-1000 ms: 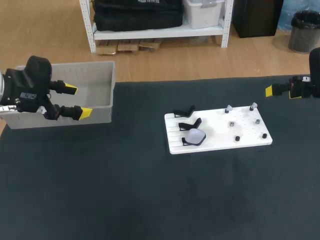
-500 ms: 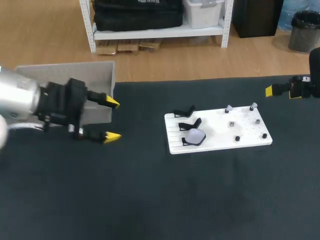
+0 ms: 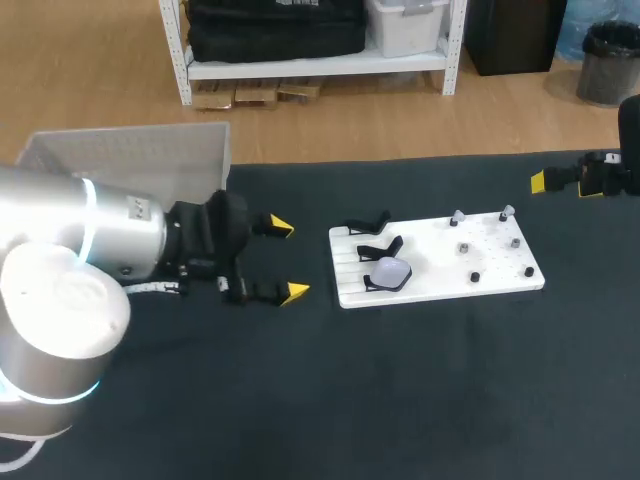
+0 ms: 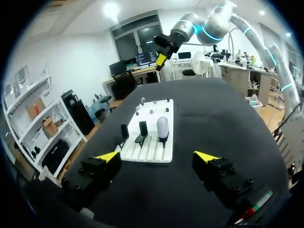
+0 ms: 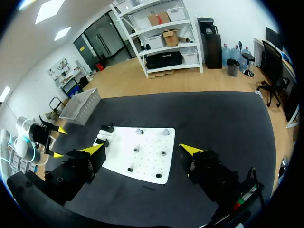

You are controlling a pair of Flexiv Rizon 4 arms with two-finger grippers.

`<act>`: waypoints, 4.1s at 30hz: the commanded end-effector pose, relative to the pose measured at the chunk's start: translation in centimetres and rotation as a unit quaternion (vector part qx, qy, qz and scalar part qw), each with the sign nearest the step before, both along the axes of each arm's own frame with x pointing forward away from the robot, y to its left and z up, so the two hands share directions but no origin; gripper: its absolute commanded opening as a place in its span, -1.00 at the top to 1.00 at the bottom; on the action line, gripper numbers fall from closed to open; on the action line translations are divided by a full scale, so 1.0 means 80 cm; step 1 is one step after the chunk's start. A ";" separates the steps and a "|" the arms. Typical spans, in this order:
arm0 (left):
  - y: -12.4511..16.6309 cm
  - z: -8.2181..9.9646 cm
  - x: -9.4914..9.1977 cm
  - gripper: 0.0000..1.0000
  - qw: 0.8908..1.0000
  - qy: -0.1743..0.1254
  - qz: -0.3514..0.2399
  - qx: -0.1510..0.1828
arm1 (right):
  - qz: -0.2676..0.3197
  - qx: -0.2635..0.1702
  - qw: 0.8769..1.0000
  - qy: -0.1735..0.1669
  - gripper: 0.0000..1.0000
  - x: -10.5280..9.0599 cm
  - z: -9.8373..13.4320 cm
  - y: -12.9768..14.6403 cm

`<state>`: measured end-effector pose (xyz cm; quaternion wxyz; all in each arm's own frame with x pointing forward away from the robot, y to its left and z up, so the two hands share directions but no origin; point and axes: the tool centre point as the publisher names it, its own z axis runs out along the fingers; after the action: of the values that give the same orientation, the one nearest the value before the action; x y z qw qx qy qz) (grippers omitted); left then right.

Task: Pick up each earbud case from the left stands, insert the matching earbuds, close the lid, and place the case in the box.

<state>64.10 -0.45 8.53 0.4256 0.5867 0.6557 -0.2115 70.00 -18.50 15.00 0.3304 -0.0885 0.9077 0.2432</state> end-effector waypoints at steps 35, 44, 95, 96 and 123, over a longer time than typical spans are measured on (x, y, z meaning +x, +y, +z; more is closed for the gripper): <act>-0.119 -0.057 0.028 -1.00 0.991 0.111 -0.046 -0.053 | 0.000 0.000 1.000 0.000 -1.00 0.000 0.000 0.000; -0.131 -0.070 0.037 -0.91 0.990 0.117 -0.055 -0.056 | 0.000 0.000 1.000 0.000 -1.00 0.000 0.000 0.000; -0.139 -0.063 0.029 1.00 0.983 0.120 -0.076 -0.116 | 0.000 0.000 1.000 0.000 -1.00 0.000 0.000 0.000; -0.136 -0.058 0.029 1.00 0.983 0.117 -0.076 -0.117 | 0.000 0.000 1.000 0.000 -1.00 0.000 0.000 0.000; -0.177 0.023 0.087 1.00 0.995 0.048 -0.032 -0.084 | 0.091 -0.091 0.991 0.040 -1.00 -0.032 -0.020 0.133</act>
<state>70.36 -13.50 10.61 0.4385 0.5575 0.6327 -0.3109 67.42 -8.80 13.55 0.2580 -0.1969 0.9221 0.2107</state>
